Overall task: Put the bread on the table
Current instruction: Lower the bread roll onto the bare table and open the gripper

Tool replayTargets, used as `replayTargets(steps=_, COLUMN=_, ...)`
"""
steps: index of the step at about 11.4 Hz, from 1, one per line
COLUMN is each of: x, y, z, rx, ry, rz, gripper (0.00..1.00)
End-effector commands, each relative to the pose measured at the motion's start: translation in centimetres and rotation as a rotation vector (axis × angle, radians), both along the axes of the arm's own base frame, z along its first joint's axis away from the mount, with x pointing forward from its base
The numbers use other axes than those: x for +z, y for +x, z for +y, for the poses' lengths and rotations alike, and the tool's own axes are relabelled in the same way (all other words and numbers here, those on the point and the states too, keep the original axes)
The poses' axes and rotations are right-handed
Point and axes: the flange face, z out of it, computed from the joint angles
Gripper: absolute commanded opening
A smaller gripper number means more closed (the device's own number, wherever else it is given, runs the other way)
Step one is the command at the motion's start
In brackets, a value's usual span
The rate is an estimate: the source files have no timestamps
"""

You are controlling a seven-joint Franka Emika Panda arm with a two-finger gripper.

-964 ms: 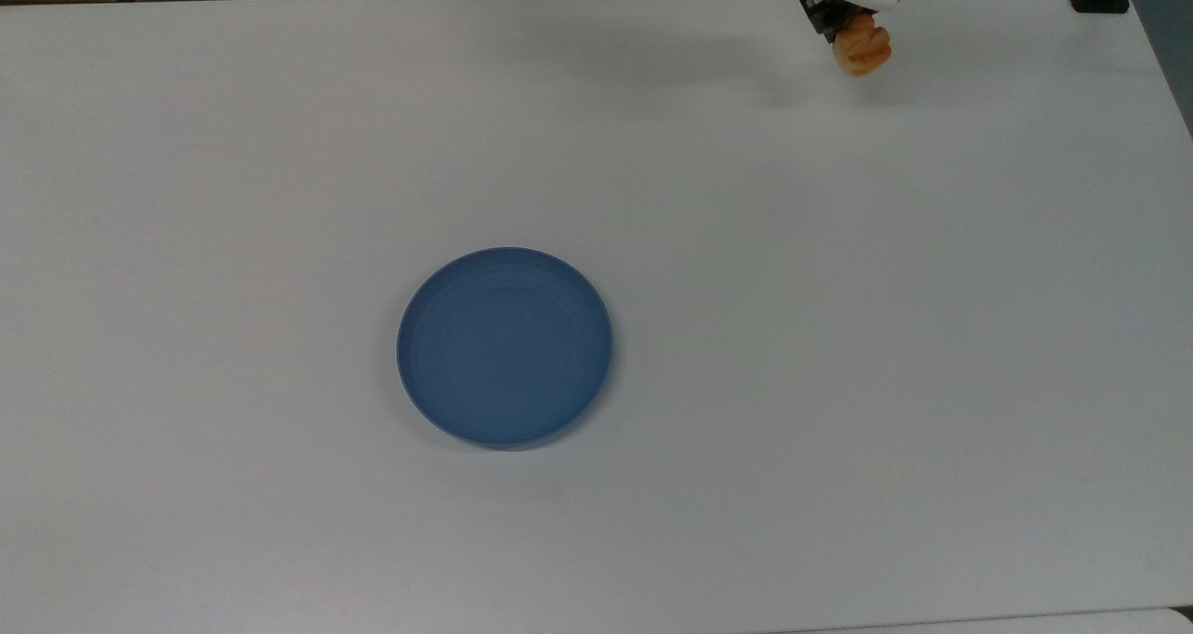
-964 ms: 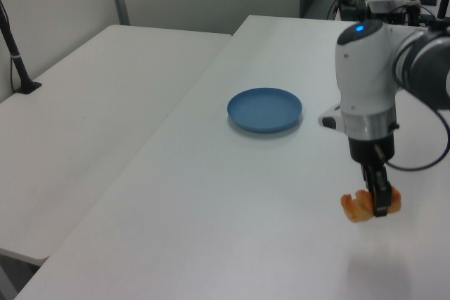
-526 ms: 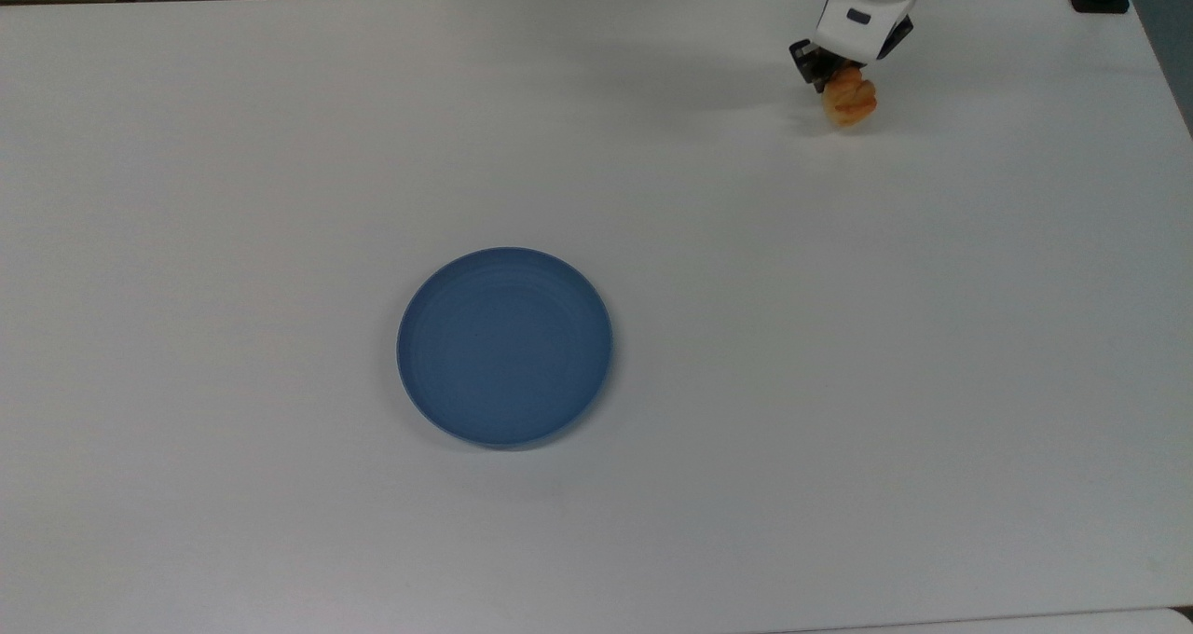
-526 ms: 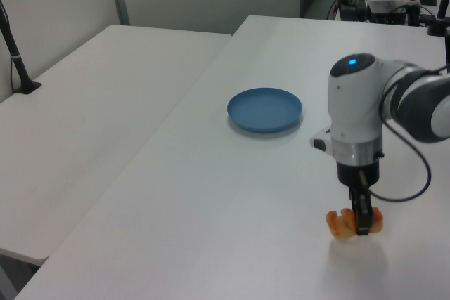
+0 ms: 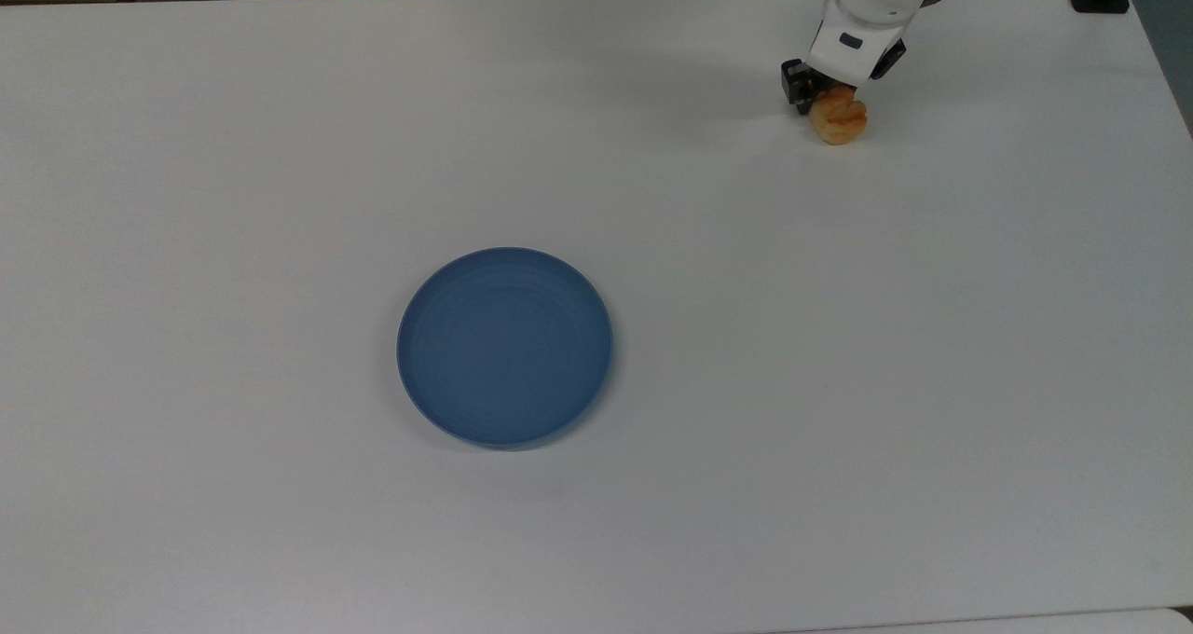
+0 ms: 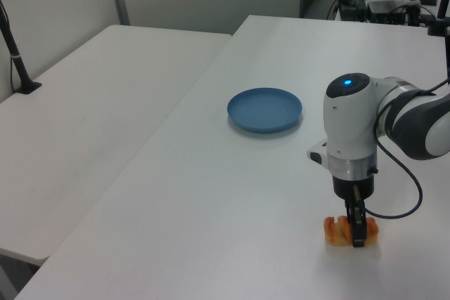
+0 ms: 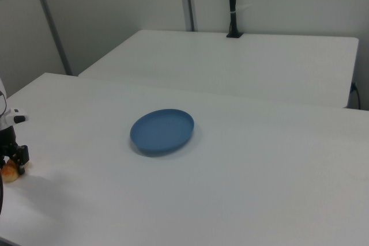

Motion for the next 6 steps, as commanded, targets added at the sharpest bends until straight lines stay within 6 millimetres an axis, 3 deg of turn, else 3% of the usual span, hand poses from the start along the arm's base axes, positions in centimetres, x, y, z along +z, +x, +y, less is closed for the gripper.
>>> replayTargets(steps=1, x=0.4, y=-0.3, z=0.3, rx=-0.037, ry=-0.012, rz=-0.021, gripper=1.0)
replayTargets(steps=4, x=1.7, y=0.1, z=-0.1, rx=-0.047, ry=-0.01, rz=-0.033, gripper=1.0)
replayTargets(steps=6, x=5.4, y=1.4, z=-1.4, rx=-0.071, ry=-0.028, rz=-0.04, gripper=1.0)
